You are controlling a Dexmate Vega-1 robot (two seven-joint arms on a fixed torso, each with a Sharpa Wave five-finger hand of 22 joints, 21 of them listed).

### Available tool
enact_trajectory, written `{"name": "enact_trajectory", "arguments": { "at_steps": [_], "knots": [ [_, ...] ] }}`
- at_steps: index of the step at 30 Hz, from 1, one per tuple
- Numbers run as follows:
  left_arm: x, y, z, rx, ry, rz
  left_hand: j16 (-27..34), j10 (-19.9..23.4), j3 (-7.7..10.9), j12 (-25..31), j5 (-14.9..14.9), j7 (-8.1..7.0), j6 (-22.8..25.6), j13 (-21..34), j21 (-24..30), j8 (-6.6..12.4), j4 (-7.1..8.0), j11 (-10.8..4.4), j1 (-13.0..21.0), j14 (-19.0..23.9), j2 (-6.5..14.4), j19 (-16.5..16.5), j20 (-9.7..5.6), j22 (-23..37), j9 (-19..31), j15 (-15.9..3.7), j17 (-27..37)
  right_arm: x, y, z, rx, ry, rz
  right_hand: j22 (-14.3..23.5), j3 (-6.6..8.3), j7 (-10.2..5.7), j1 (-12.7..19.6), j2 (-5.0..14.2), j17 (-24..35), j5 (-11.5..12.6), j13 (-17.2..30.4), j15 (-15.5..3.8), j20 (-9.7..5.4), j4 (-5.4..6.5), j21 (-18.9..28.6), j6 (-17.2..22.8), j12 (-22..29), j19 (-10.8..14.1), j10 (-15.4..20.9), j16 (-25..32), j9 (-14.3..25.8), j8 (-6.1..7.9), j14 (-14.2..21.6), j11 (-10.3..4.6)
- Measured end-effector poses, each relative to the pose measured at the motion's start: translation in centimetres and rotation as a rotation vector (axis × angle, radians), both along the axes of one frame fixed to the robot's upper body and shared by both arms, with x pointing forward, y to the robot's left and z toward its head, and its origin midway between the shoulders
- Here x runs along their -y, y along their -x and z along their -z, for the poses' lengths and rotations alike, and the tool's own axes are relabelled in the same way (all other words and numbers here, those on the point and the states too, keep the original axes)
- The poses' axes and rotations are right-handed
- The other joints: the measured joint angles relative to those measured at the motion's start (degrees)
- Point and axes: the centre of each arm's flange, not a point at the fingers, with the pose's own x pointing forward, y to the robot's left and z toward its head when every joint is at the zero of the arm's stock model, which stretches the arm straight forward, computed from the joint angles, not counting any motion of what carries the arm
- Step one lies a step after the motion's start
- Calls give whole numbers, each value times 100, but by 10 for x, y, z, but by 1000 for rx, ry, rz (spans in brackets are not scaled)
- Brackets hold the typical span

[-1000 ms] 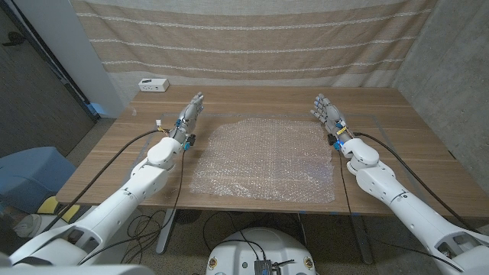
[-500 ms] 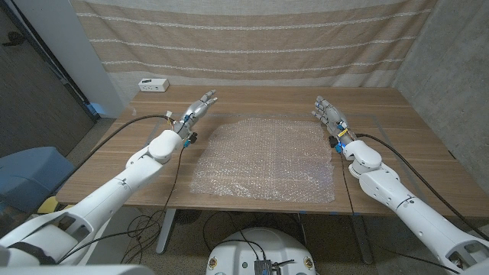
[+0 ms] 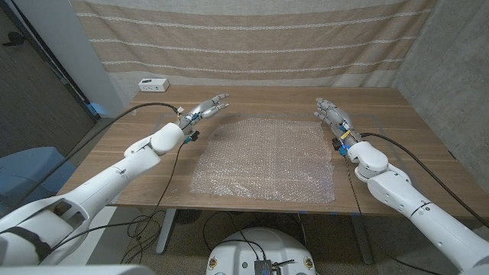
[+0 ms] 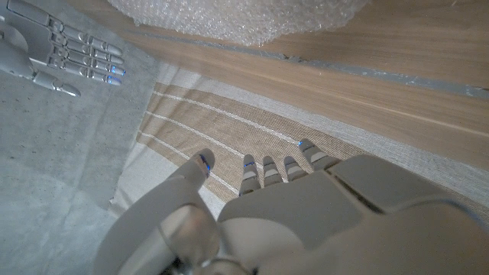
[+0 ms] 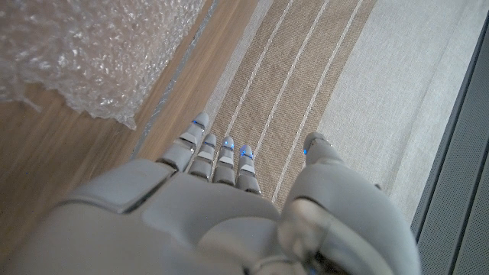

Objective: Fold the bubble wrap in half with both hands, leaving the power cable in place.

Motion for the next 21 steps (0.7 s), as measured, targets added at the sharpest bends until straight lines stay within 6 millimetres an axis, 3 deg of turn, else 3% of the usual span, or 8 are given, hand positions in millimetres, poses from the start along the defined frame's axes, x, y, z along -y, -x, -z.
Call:
{"name": "enact_trajectory", "arguments": {
  "at_steps": [7,21],
  "knots": [
    [3,-3,-4,14,-98,0,41,535,51,63,25,126,743,-7,59,80,-267,19,255,471,71,266,78,0,0,-7,0,1,20,1,-20,72,58,29,24,0,87,34,0,-43,0,41,72,-70,0,0,0,72,31,0,0,0,102,-32],
    [6,-3,-5,42,-248,-18,41,1654,-71,194,24,374,1926,0,86,135,-566,19,543,1215,97,613,185,0,28,-58,1,3,60,13,-85,186,176,28,90,-93,256,13,1,-176,22,22,131,-272,82,133,22,258,126,44,-1,22,307,-62]
  ]
}}
